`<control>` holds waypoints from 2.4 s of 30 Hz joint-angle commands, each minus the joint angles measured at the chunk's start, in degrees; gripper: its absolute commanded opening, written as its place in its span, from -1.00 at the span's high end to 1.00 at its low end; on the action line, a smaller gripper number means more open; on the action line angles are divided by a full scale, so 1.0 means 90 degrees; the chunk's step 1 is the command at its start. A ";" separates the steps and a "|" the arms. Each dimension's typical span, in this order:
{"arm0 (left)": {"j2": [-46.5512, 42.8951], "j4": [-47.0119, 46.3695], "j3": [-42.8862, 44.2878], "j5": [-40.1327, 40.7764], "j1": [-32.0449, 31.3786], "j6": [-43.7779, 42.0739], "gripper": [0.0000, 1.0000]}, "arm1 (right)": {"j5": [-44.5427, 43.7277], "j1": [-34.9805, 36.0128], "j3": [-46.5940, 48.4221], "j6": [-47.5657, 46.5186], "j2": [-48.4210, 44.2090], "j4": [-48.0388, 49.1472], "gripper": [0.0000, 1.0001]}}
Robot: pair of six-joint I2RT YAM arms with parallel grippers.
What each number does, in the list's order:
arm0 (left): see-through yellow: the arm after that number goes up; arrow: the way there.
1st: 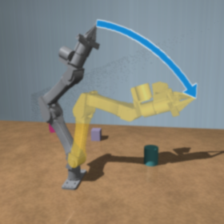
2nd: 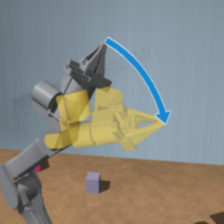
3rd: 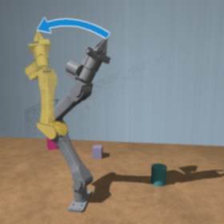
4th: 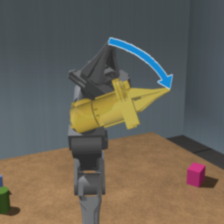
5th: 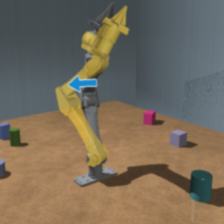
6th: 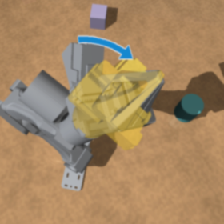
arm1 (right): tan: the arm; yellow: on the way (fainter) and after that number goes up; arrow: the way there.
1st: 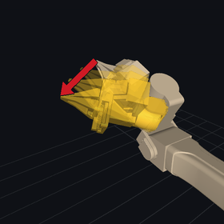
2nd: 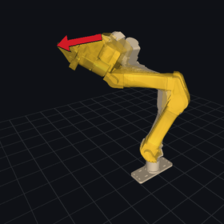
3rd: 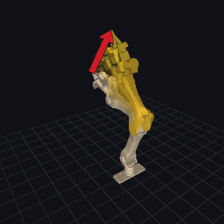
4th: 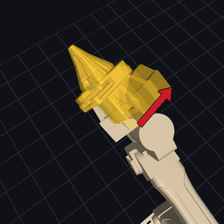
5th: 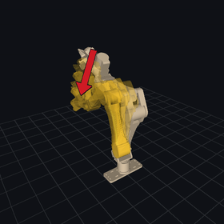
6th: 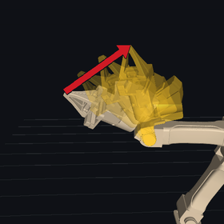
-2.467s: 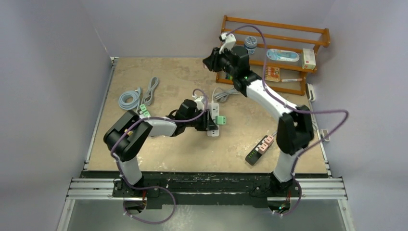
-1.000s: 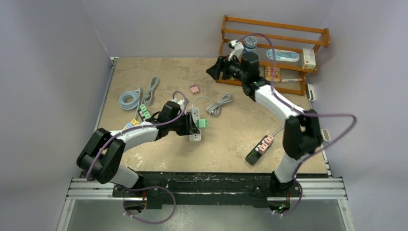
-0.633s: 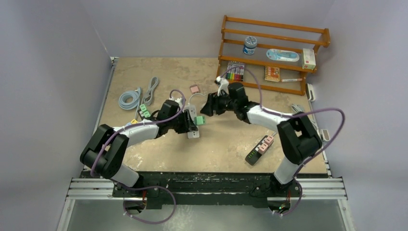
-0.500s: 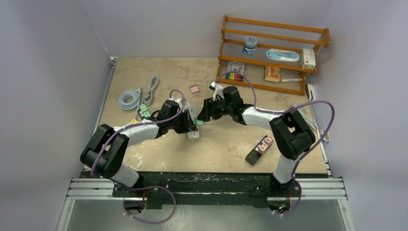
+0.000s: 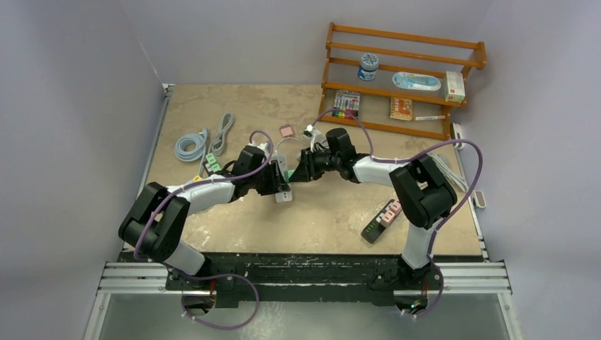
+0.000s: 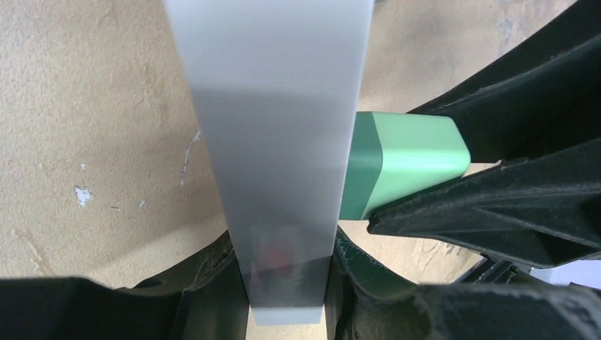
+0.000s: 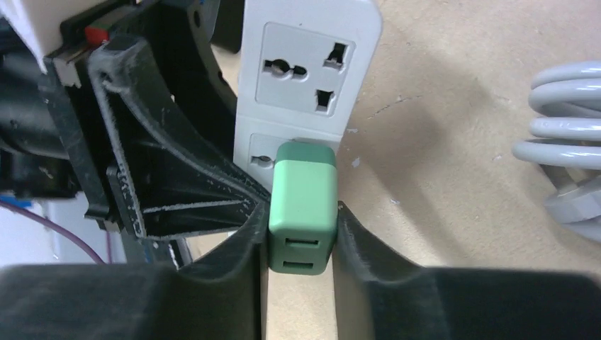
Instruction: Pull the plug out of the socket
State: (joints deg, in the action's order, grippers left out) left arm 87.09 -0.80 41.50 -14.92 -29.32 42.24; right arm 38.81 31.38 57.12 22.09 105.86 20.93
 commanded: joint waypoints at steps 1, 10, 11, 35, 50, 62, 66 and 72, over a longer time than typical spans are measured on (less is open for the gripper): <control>-0.0121 -0.0444 0.0390 0.0136 0.0065 -0.0100 1.00 | 0.0577 0.0001 0.0331 -0.0593 0.0067 -0.0605 0.96; -0.0091 -0.0195 0.0366 0.0148 0.0123 -0.0337 1.00 | -0.2709 -0.0071 0.0511 -0.1763 -0.1448 -0.2167 1.00; -0.0062 -0.0262 0.0371 0.0081 0.0123 -0.0338 1.00 | -0.1452 -0.0465 0.0455 -0.1746 -0.1591 -0.2026 1.00; 0.1252 -0.0349 0.1552 -0.0856 -0.0668 -0.0861 1.00 | -0.0475 -0.2446 0.0043 0.0165 -0.2819 -0.0535 1.00; 0.2937 0.1190 0.4194 -0.1609 -0.2079 -0.2591 1.00 | -0.5166 -0.2529 -0.0947 0.0126 -0.5163 -0.0736 1.00; 0.2721 0.2816 0.5104 -0.1621 -0.2367 -0.4699 1.00 | -0.5869 -0.2533 -0.1321 0.0309 -0.5871 -0.0461 1.00; 0.2860 0.3771 0.5693 -0.1849 -0.2367 -0.5612 1.00 | -0.6131 -0.2529 -0.1305 0.0221 -0.6006 -0.0522 1.00; 0.2916 0.4193 0.6138 -0.1437 -0.2302 -0.6473 1.00 | -0.6338 -0.2525 -0.1257 0.0114 -0.6018 -0.0412 1.00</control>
State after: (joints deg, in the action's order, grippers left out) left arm 114.93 34.13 91.61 -28.25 -50.50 -7.05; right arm -15.46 8.58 44.93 23.92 52.56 12.95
